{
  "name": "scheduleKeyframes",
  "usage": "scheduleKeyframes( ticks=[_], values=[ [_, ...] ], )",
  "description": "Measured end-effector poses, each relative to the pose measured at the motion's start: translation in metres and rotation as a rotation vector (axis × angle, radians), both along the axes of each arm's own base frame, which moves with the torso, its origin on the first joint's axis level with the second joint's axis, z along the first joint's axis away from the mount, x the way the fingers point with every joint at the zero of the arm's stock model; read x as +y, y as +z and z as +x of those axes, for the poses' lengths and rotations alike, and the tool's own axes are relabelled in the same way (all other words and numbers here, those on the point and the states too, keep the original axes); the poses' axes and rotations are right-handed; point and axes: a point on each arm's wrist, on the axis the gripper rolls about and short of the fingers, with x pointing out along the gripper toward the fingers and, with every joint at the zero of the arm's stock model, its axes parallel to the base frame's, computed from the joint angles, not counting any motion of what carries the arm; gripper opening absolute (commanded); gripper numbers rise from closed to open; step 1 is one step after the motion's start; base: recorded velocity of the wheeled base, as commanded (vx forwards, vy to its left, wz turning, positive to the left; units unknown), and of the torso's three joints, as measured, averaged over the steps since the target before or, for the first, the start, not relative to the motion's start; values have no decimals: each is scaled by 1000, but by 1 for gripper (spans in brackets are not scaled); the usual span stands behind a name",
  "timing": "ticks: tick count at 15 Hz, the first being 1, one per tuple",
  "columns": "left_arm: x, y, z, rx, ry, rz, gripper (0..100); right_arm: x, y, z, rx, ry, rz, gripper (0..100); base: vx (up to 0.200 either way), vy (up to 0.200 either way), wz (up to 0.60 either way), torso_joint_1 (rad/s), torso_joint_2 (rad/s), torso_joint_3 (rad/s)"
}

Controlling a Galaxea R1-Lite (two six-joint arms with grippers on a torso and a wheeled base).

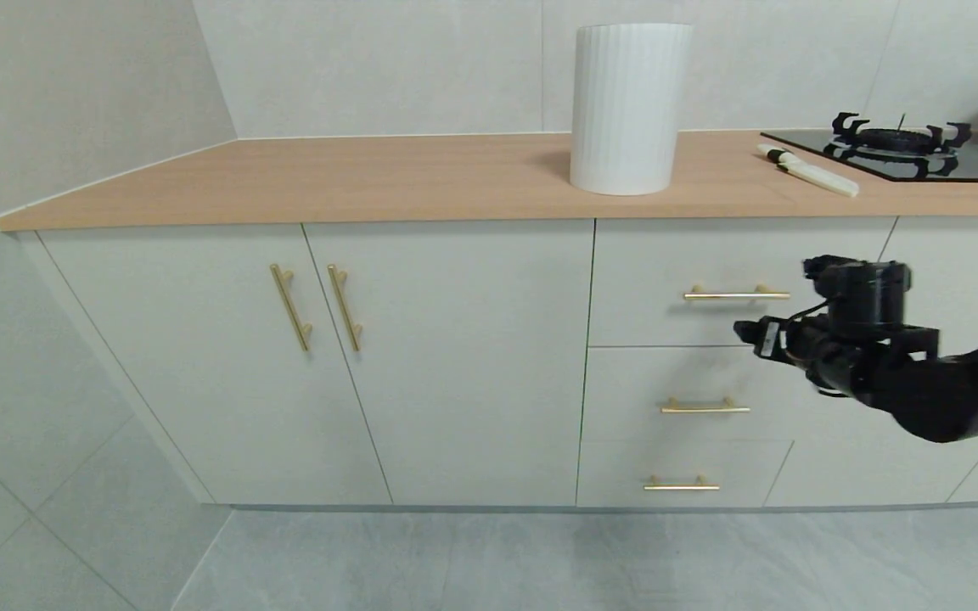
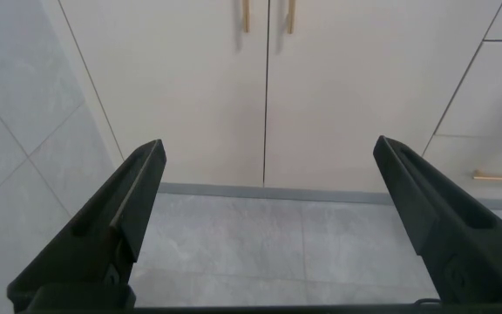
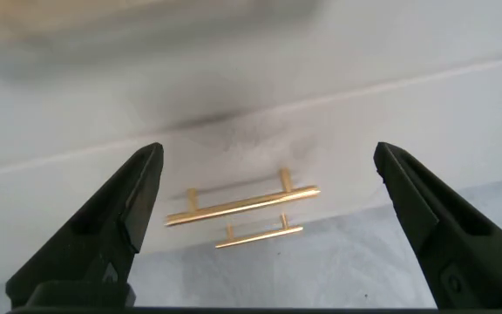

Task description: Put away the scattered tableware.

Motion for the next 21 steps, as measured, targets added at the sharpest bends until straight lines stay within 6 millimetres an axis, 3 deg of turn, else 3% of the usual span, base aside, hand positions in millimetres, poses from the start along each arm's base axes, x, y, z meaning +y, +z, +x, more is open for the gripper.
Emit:
scheduleKeyframes(
  ticks=[2, 6, 9, 12, 15, 21],
  values=[
    [0, 0, 0, 0, 0, 0, 100, -11, 40, -60, -75, -21, -33, 100, 0, 0, 0, 0, 0, 0],
    [0, 0, 0, 0, 0, 0, 100, -36, 85, -185, -238, -66, -162, 100, 0, 0, 0, 0, 0, 0],
    [0, 0, 0, 0, 0, 0, 100, -52, 83, -283, -295, -89, -247, 100, 0, 0, 0, 0, 0, 0],
    [0, 0, 0, 0, 0, 0, 100, -63, 51, -363, -288, -107, -300, 100, 0, 0, 0, 0, 0, 0],
    [0, 0, 0, 0, 1, 0, 100, -69, 22, -397, -253, -232, -334, 100, 0, 0, 0, 0, 0, 0],
    [0, 0, 0, 0, 0, 0, 100, -71, 14, -410, -277, -421, -337, 100, 0, 0, 0, 0, 0, 0]
  ],
)
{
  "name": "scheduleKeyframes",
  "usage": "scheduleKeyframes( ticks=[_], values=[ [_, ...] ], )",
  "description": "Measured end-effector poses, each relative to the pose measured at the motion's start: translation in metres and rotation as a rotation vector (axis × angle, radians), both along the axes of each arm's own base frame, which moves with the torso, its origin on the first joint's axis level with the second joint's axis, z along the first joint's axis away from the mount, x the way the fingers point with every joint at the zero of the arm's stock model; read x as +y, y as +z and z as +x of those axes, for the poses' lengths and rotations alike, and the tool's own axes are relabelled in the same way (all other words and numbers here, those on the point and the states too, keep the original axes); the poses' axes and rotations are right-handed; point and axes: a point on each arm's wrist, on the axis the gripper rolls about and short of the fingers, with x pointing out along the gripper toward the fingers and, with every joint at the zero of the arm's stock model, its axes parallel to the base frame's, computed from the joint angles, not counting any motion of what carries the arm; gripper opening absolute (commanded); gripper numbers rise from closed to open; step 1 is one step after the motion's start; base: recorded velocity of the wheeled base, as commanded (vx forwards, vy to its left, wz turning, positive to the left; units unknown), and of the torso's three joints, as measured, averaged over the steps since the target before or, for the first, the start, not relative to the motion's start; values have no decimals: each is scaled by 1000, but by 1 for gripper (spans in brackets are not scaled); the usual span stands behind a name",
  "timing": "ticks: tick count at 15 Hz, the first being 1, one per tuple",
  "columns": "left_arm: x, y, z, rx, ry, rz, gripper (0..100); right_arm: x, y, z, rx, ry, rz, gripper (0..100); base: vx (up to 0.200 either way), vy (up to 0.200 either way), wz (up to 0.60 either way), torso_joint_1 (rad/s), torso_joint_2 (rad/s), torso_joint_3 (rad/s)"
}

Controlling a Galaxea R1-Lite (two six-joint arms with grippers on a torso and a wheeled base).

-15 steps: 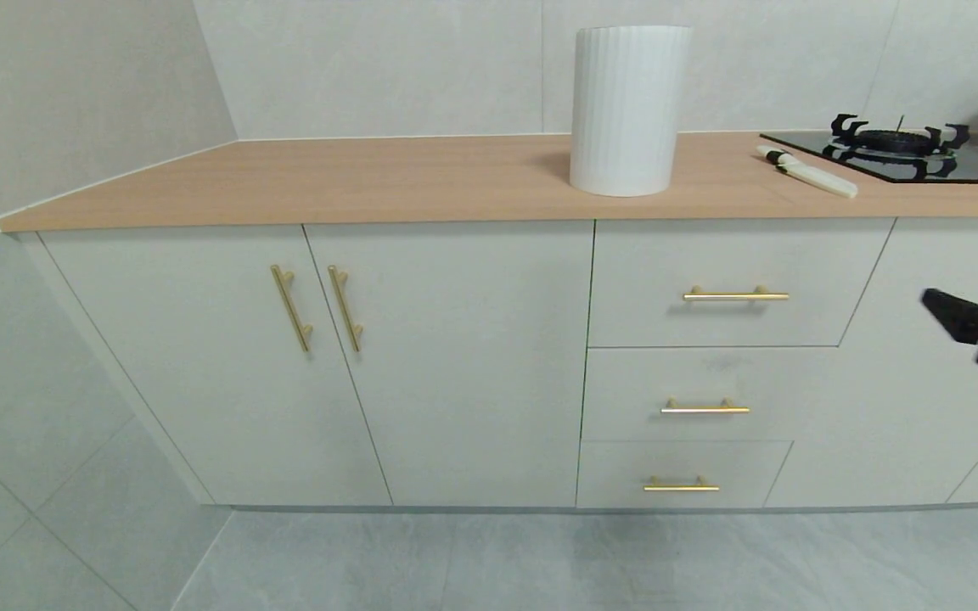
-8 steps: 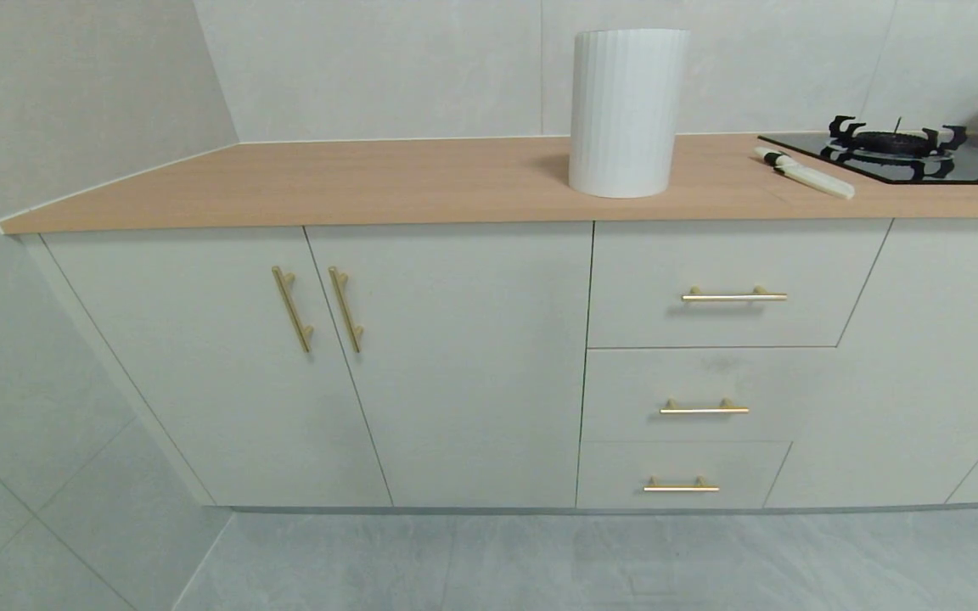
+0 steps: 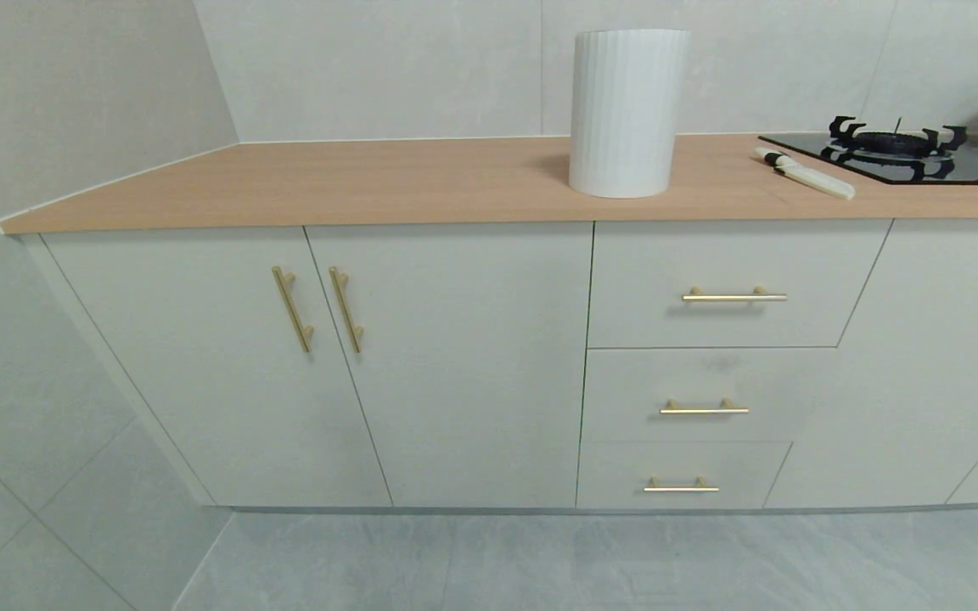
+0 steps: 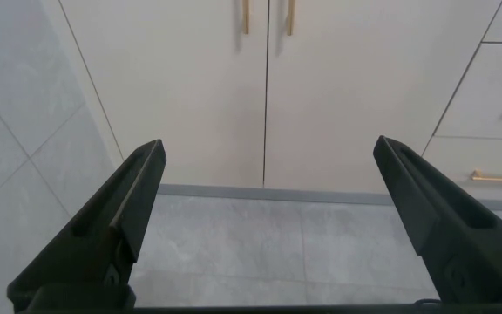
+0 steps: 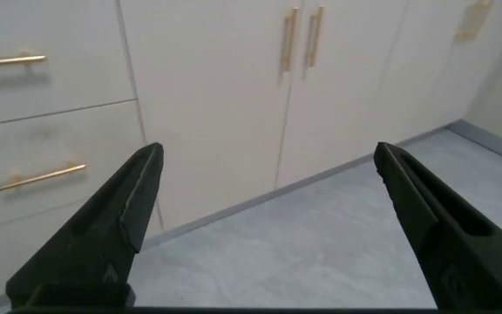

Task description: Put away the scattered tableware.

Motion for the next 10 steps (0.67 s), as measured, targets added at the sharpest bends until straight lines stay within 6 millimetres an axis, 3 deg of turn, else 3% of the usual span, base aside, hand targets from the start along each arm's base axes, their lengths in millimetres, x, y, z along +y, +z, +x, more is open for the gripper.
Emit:
scheduleKeyframes(
  ticks=[4, 10],
  values=[
    [0, 0, 0, 0, 0, 0, 100, 7, -13, -2, -5, 97, -36, 100, 0, 0, 0, 0, 0, 0],
    [0, 0, 0, 0, 0, 0, 100, 15, -57, 21, -23, 487, -18, 100, 0, 0, 0, 0, 0, 0]
  ],
)
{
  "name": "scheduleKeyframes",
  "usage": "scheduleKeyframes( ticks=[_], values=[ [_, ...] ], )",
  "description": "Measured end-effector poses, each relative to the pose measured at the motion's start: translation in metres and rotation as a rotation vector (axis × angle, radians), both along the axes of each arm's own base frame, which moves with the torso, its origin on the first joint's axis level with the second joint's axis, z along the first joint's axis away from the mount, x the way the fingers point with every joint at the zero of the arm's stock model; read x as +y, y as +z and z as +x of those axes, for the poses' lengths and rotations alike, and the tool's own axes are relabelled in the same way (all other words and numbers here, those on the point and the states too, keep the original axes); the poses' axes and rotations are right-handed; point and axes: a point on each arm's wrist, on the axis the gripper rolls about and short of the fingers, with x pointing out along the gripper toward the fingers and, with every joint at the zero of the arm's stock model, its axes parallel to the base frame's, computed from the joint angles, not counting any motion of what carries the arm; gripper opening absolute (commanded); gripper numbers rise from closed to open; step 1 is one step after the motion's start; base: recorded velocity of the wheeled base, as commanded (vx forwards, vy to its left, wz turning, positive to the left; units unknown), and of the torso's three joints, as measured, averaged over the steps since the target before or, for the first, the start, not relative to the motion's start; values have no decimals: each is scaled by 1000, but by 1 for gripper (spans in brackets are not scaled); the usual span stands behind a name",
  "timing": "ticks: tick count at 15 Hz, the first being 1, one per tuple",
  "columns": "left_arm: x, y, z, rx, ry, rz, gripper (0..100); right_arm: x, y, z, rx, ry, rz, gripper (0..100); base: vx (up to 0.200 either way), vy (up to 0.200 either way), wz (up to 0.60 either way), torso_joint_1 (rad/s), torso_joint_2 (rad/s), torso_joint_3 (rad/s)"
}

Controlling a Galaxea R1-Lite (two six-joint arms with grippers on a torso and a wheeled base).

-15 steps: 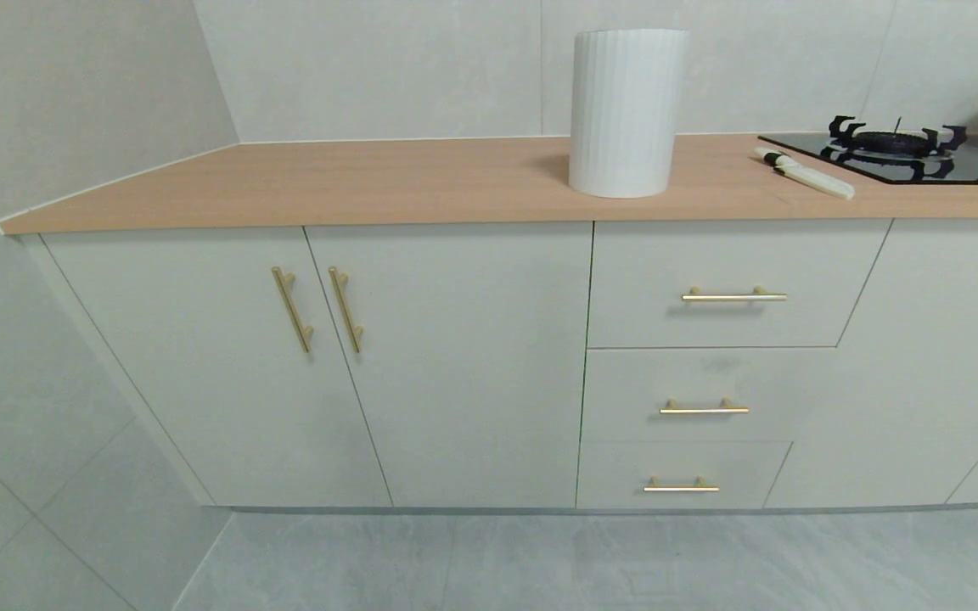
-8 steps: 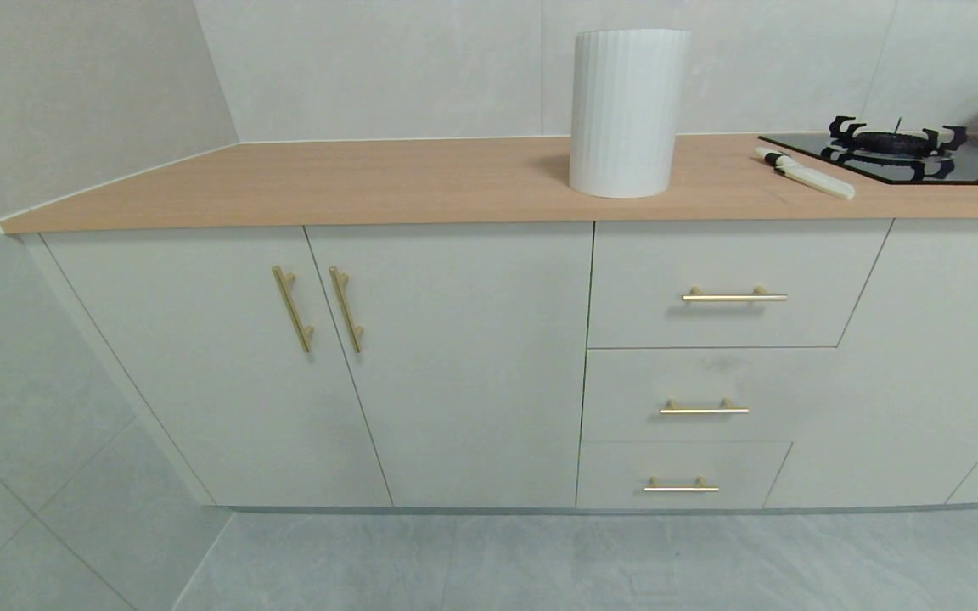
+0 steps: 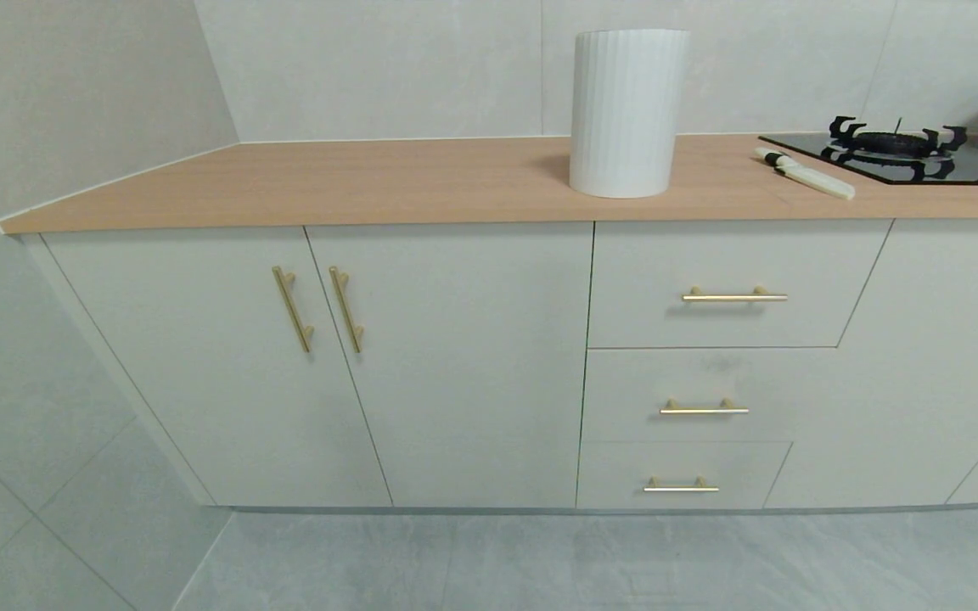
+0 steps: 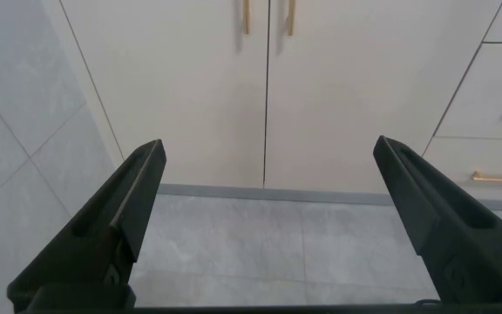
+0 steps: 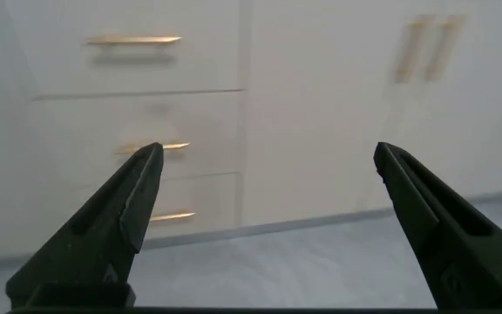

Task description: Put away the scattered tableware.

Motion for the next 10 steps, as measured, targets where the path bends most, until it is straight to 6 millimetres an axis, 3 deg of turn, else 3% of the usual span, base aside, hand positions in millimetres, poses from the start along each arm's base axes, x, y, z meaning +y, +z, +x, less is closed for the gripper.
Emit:
scheduleKeyframes(
  ticks=[6, 10],
  values=[
    [0, 0, 0, -1, 0, -1, 100, 3, -25, 7, 110, 135, 80, 100, 0, 0, 0, 0, 0, 0],
    [0, 0, 0, 0, 0, 1, 100, 3, -24, 7, 101, 156, 69, 100, 0, 0, 0, 0, 0, 0]
  ],
)
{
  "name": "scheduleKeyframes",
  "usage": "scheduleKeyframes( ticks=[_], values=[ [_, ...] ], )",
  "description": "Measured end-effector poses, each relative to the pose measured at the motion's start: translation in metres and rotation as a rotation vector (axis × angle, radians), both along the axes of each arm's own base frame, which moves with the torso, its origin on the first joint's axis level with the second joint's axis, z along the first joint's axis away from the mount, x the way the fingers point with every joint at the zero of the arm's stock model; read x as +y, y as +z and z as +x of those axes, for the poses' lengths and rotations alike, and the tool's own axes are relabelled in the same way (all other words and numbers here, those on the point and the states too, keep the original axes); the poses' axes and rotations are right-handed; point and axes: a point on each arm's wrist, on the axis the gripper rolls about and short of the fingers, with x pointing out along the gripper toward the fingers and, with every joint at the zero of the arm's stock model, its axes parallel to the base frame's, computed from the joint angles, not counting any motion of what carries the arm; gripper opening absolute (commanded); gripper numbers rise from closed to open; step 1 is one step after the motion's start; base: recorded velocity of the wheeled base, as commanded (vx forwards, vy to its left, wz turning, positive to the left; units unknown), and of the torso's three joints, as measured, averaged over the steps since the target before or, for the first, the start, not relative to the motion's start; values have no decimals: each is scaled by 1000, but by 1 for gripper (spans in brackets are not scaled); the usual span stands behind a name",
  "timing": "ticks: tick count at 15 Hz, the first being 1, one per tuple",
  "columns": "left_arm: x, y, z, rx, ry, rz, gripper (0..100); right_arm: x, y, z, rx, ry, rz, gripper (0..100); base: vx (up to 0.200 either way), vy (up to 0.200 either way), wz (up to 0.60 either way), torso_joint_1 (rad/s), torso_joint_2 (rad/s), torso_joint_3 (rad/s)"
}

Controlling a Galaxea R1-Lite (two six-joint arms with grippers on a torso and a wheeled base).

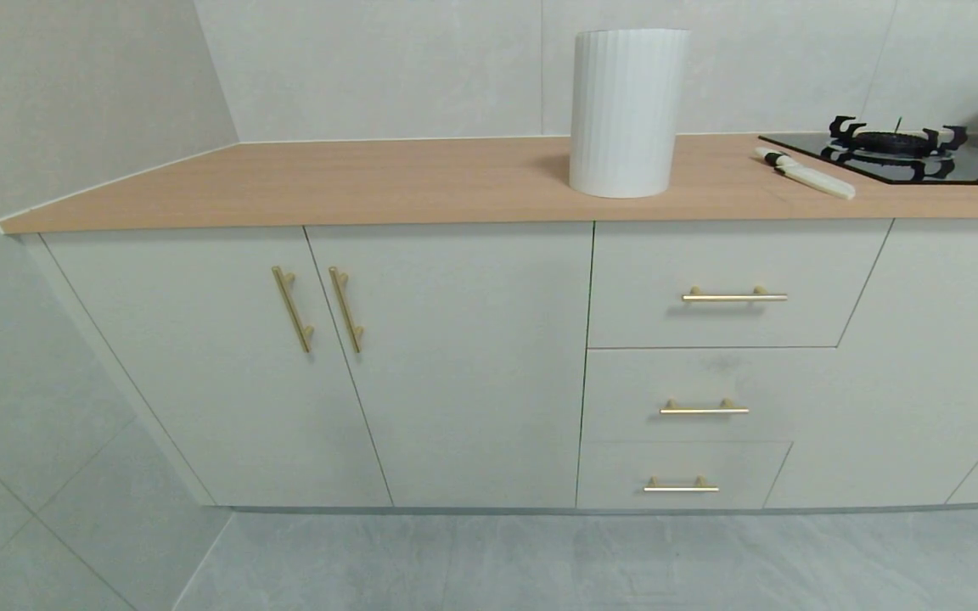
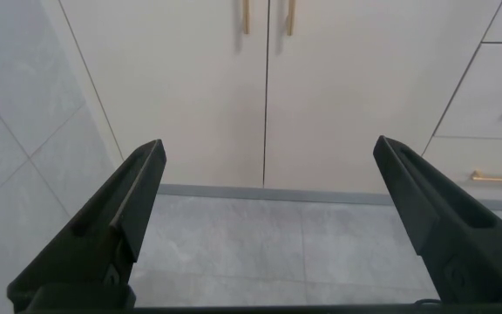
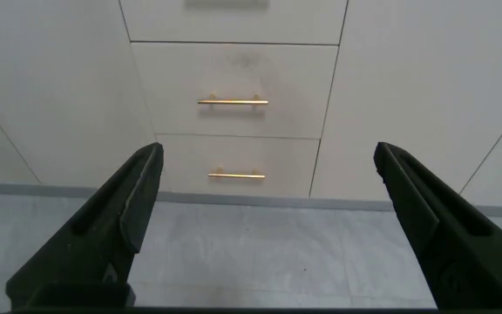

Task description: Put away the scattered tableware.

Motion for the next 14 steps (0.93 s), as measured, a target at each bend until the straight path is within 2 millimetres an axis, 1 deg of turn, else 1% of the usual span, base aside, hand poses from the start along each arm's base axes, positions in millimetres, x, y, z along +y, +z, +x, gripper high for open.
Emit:
scheduleKeyframes(
  ticks=[5, 14],
  values=[
    [0, 0, 0, 0, 0, 0, 100, 0, 0, 0, 1, -3, 2, 100, 0, 0, 0, 0, 0, 0],
    [0, 0, 0, 0, 0, -1, 100, 0, 0, 0, 1, -1, 2, 100, 200, 0, 0, 3, 1, 2]
  ],
)
